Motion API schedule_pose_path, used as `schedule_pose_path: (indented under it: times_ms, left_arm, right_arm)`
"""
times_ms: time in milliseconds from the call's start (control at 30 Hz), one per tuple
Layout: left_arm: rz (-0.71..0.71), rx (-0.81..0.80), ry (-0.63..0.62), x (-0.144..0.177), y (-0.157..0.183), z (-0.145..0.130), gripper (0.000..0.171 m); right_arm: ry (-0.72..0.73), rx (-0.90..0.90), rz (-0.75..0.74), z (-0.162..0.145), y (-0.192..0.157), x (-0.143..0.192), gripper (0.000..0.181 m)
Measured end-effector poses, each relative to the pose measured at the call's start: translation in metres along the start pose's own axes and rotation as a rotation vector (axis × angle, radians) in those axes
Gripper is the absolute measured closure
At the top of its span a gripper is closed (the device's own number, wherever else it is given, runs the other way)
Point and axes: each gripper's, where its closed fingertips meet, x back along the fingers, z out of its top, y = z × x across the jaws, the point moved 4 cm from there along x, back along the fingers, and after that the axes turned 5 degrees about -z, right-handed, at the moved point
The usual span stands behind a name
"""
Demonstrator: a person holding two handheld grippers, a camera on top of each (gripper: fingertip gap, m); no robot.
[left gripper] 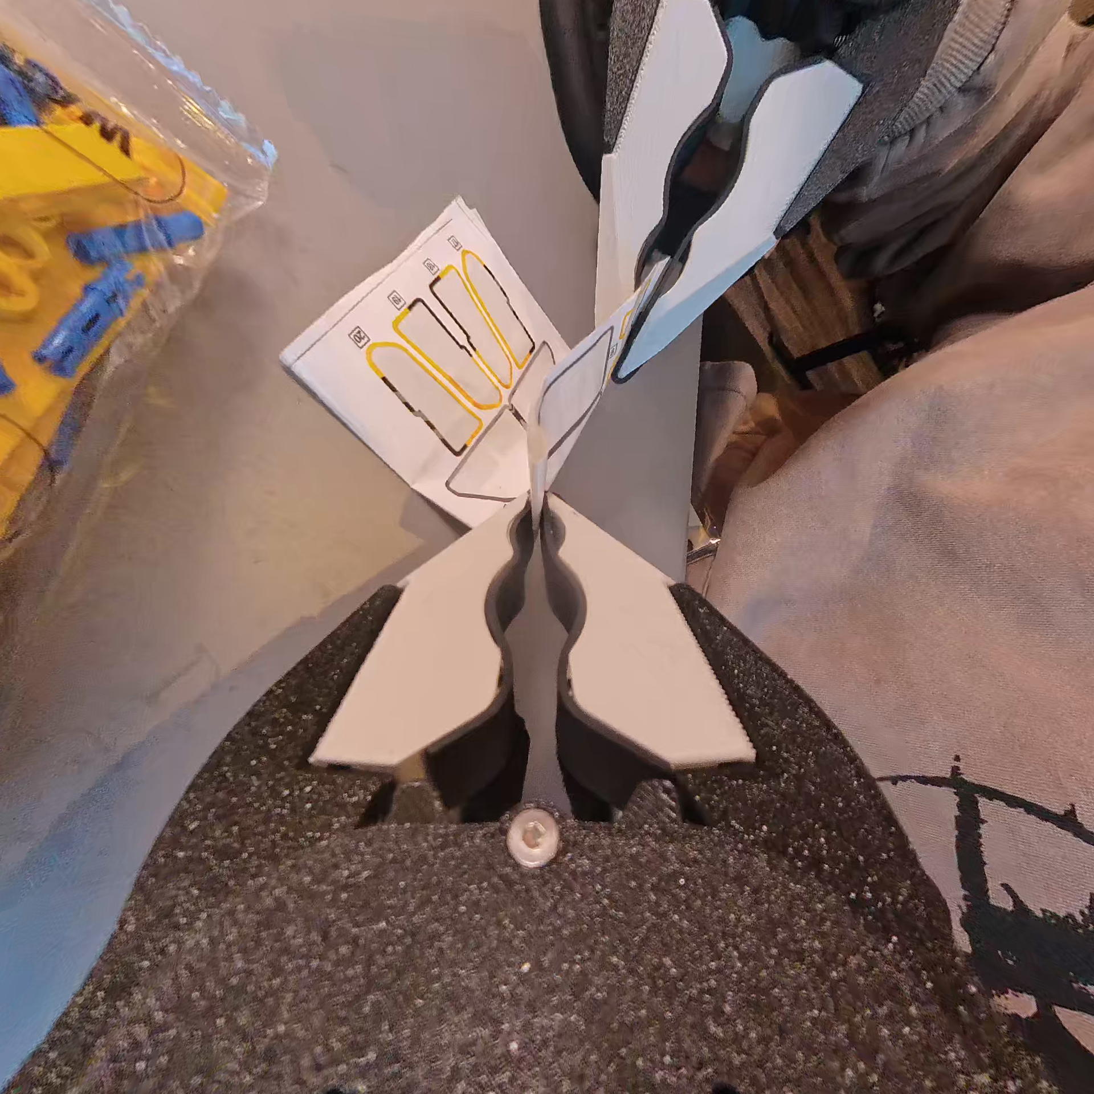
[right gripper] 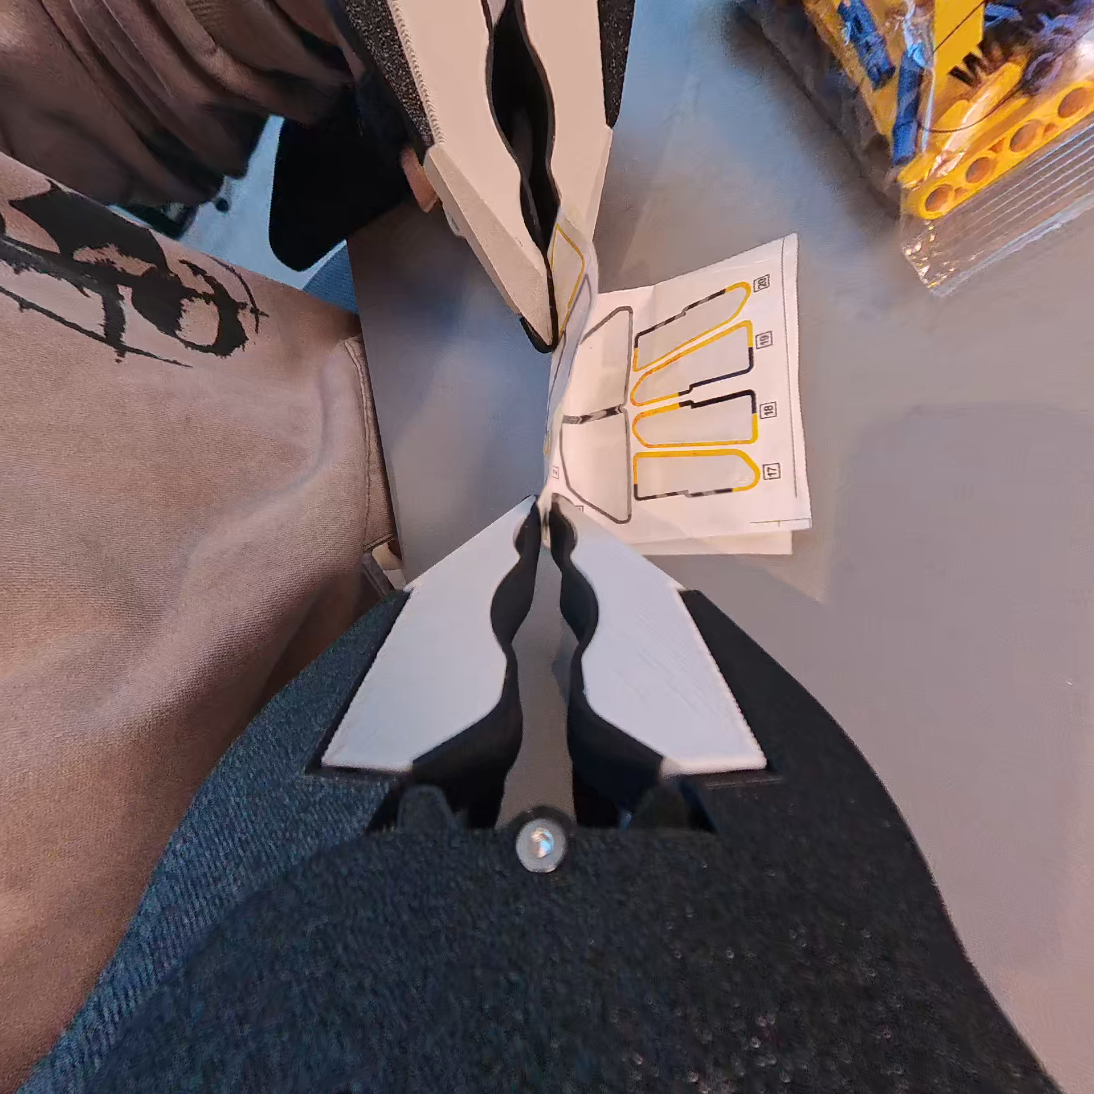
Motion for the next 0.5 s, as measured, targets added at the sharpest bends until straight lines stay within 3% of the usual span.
schedule_pose_path:
  times_ms: [133, 267, 333, 400, 500]
  left_arm:
    - [-0.046, 0.025, -0.03, -0.001, 0.0, 0.004, 0.171]
    - [-0.128, 0.048, 0.015, 0.002, 0.006, 0.011, 0.171]
    - [-0.182, 0.073, 0.057, 0.005, 0.01, 0.013, 0.171]
    - [-0.222, 0.08, 0.091, 0.008, 0.014, 0.013, 0.171]
    - [-0.186, -0.023, 0.108, 0.013, 0.017, 0.014, 0.166]
  right_arm:
    - [0.011, 0.15, -0.075, 0.006, 0.002, 0.001, 0.151]
    - [0.012, 0.442, -0.189, 0.008, 0.0, -0.004, 0.135]
    - [0.002, 0.556, -0.254, 0.007, 0.001, -0.007, 0.146]
    - [0.011, 0.584, -0.28, 0.007, 0.002, -0.008, 0.177]
    - [0.013, 0.481, -0.196, 0.007, 0.002, -0.005, 0.181]
